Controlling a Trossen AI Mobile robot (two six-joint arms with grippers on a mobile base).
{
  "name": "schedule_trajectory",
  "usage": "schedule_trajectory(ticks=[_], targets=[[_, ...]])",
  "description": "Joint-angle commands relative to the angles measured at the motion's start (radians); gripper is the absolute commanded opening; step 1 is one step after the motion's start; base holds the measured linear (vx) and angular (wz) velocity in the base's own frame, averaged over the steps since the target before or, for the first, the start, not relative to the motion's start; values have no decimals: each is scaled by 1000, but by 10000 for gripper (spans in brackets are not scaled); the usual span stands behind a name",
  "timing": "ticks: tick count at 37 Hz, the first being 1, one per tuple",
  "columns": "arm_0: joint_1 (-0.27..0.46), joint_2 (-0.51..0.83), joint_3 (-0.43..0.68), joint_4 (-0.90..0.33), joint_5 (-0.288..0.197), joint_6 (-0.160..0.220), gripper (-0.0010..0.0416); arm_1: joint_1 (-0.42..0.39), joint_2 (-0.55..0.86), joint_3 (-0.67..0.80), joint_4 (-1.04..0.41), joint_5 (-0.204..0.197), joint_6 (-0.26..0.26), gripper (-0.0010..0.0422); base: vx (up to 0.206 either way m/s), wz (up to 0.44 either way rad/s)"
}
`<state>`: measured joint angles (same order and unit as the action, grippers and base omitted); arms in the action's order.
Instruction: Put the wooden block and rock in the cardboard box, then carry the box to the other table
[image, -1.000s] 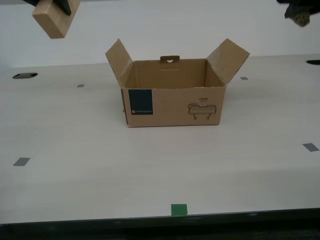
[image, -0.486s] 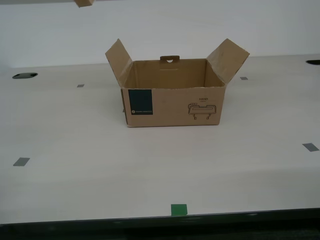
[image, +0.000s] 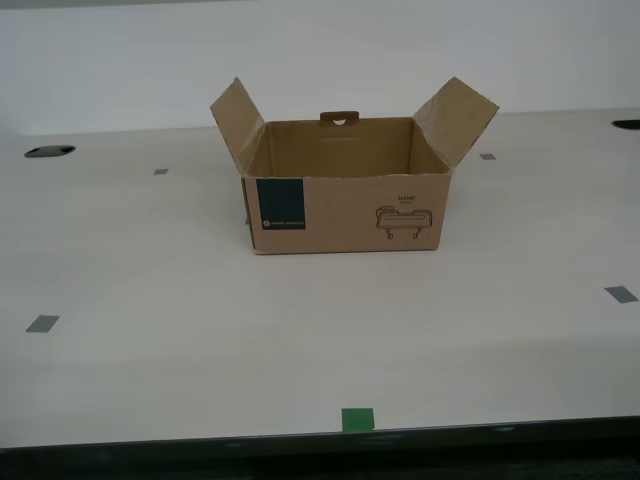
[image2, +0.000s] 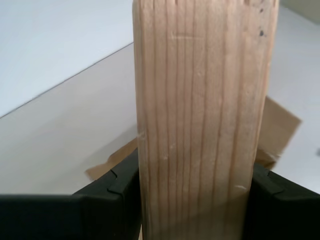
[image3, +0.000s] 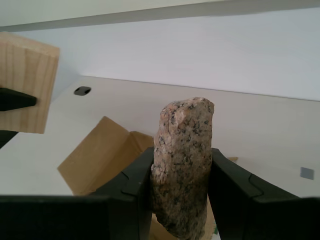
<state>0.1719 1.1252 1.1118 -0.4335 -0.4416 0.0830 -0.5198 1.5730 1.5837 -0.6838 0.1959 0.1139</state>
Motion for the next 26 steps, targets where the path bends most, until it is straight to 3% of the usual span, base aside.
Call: schedule_trajectory(ticks=[1,12,18,26], targets=[[4,-1,2,8,-50,-6,-1,-4,-1,2,7,48,15,-1,0,0],[14,19,2,25,-64,-8,-1,-9,71,2,0,61,27,-1,0,0],[26,77,0,44,-64,-14,-1,-17,114,2,5,80,82,-1,0,0],[80,163,0,85,-64,-16,-1,-19,174,1,21,91,98,-1,0,0]])
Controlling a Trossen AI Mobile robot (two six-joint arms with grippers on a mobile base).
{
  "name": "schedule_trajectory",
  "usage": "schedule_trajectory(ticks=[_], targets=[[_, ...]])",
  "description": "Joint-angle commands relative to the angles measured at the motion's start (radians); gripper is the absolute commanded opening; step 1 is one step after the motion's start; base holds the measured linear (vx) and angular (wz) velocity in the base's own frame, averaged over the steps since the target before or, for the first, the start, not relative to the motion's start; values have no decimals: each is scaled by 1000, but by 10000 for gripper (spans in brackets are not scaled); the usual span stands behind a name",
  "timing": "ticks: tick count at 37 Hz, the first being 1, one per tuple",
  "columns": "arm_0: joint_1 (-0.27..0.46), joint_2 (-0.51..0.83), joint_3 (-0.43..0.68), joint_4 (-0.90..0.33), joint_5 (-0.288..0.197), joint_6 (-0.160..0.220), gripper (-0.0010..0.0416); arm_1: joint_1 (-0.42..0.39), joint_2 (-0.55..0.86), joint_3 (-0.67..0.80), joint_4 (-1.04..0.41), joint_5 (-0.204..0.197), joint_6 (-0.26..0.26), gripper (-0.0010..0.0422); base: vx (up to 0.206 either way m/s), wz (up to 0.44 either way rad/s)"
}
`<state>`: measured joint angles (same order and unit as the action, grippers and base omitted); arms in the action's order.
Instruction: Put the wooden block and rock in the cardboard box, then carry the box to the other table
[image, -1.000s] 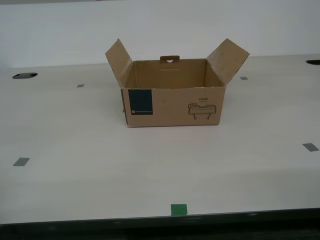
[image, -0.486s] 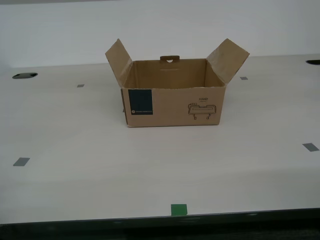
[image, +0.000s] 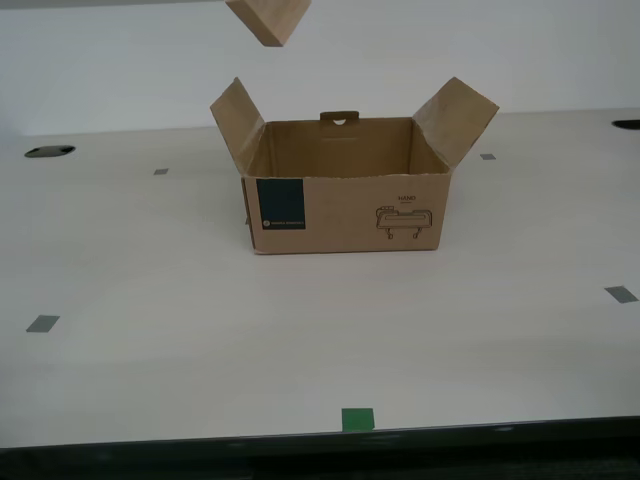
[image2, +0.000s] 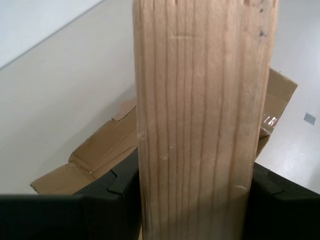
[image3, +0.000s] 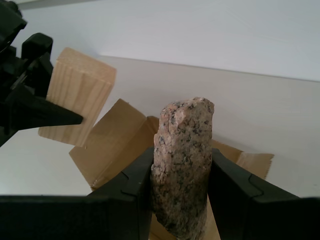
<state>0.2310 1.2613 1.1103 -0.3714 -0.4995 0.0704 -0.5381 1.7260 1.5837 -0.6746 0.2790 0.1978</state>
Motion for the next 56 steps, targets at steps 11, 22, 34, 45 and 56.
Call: schedule_trajectory(ticks=[11,22,34,45,56], targets=[[95,154,1,99,-6,-5,-1,-2,121,1,78,26,51,-1,0,0],[142,318,1,141,-6,-26,-1,-3,168,-52,129,41,129,-1,0,0],[169,459,1,167,-6,-30,-1,-1,168,-126,195,67,132,0,0,0],[171,475,1,162,-6,-14,0,1,167,-131,200,66,131,0,0,0],[171,446,9,160,-5,28,0,0,167,-131,202,66,121,0,0,0]])
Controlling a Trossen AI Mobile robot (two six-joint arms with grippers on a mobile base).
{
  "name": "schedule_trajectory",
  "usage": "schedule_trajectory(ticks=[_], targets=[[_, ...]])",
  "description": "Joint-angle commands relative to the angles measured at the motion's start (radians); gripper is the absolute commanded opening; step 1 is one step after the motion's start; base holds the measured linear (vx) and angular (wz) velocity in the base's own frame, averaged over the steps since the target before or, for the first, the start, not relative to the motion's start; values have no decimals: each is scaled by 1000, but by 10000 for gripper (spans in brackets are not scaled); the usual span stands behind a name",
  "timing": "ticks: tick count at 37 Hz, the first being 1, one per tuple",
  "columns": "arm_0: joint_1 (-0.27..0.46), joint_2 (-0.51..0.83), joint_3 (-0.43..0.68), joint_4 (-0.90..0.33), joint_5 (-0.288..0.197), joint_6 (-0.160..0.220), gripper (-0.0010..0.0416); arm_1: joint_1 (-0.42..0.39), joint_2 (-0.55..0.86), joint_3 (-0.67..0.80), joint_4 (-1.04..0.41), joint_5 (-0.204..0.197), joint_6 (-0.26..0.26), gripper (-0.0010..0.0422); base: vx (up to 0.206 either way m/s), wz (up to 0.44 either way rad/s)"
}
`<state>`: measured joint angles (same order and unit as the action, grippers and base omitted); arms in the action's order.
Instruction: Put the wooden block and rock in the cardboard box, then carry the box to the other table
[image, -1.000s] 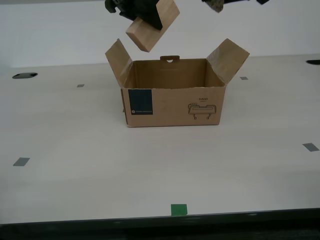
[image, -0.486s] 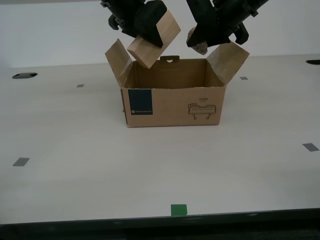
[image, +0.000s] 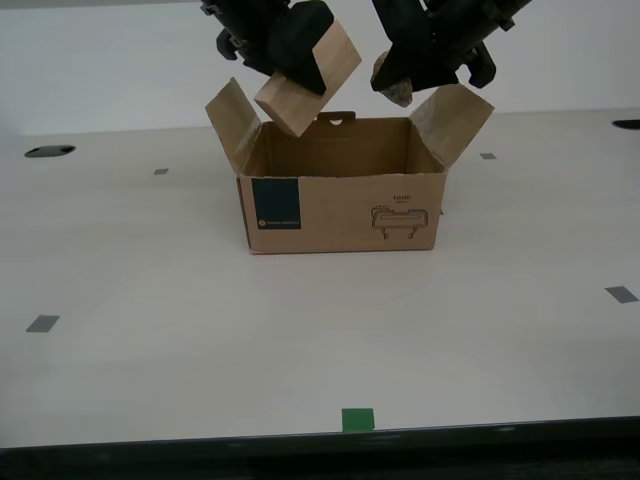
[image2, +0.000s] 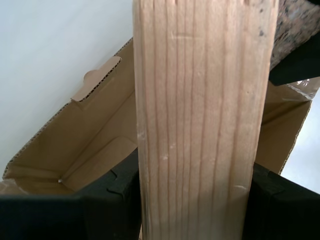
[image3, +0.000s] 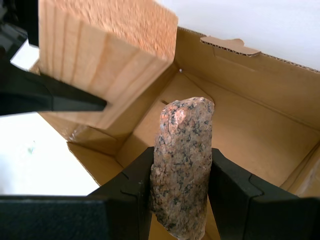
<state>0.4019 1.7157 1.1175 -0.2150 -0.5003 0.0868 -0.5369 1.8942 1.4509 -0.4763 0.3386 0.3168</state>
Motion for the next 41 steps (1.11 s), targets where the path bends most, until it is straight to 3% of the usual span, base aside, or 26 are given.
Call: schedule_trajectory(ticks=[1,5,16,21,26,41], targets=[[0,-8,2,4,-5,12,0,-1,-1,2,3,7,-7,0,0,0],[0,-10,2,-2,-4,16,0,-1,-1,2,3,6,-37,0,0,0],[0,-8,2,-3,-4,18,2,-1,-1,2,3,6,-41,10,0,0],[0,-8,2,-2,-4,18,5,-1,-1,2,3,6,-42,53,0,0],[0,-8,2,-3,1,18,29,-2,-1,2,3,6,-76,108,0,0],[0,-8,2,-2,1,41,169,-2,-1,5,3,-9,-141,248,0,0]])
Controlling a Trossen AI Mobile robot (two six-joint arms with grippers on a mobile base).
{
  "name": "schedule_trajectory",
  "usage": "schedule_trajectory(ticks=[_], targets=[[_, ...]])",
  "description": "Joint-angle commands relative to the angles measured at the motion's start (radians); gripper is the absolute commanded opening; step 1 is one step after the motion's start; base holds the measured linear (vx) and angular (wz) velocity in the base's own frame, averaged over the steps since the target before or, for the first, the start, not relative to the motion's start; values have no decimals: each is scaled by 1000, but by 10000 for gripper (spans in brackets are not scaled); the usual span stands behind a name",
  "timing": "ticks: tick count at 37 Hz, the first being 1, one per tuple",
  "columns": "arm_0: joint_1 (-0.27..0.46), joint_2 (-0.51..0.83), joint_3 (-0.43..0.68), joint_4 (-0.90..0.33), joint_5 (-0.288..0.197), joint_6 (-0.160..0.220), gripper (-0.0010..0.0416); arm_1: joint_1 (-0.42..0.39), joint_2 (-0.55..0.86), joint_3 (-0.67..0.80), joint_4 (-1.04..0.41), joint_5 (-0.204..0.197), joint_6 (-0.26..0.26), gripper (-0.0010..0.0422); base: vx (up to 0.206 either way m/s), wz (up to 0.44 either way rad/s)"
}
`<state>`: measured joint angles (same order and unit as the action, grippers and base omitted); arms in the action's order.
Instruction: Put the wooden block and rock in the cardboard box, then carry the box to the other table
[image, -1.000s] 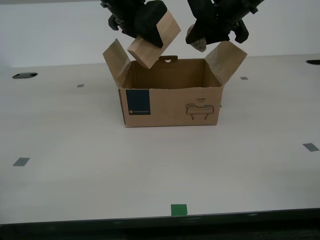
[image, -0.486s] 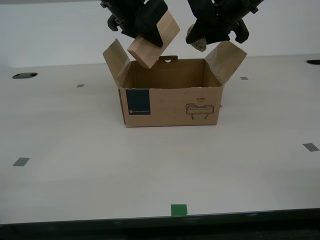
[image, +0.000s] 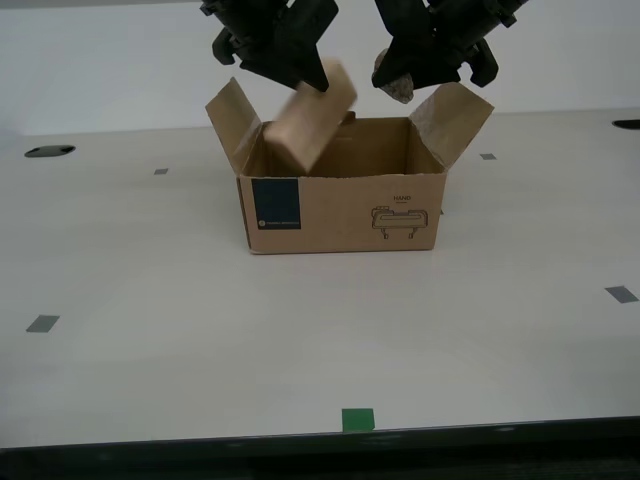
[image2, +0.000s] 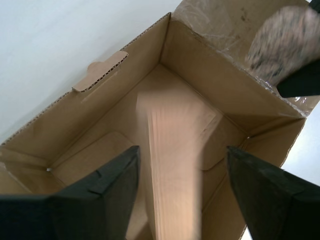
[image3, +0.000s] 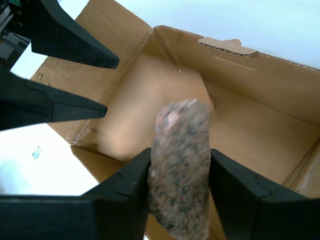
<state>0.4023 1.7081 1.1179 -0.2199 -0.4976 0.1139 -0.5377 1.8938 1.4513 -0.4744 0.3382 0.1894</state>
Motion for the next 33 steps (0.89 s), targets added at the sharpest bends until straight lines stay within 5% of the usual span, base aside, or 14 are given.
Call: schedule_trajectory(ticks=[1,10,17,24,33], targets=[[0,0,1,3,-2,15,179,-1,-1,5,2,-9,-17,256,0,0],[0,0,1,2,-2,21,280,-1,-2,7,2,-10,-30,322,0,0],[0,-17,1,-16,-2,37,333,-1,-2,7,-4,-8,-112,359,0,0],[-4,-85,1,-58,6,44,343,0,-10,24,-58,-8,-189,374,0,0],[-14,-220,1,-123,49,44,304,2,-10,174,-270,-8,-192,373,0,0]])
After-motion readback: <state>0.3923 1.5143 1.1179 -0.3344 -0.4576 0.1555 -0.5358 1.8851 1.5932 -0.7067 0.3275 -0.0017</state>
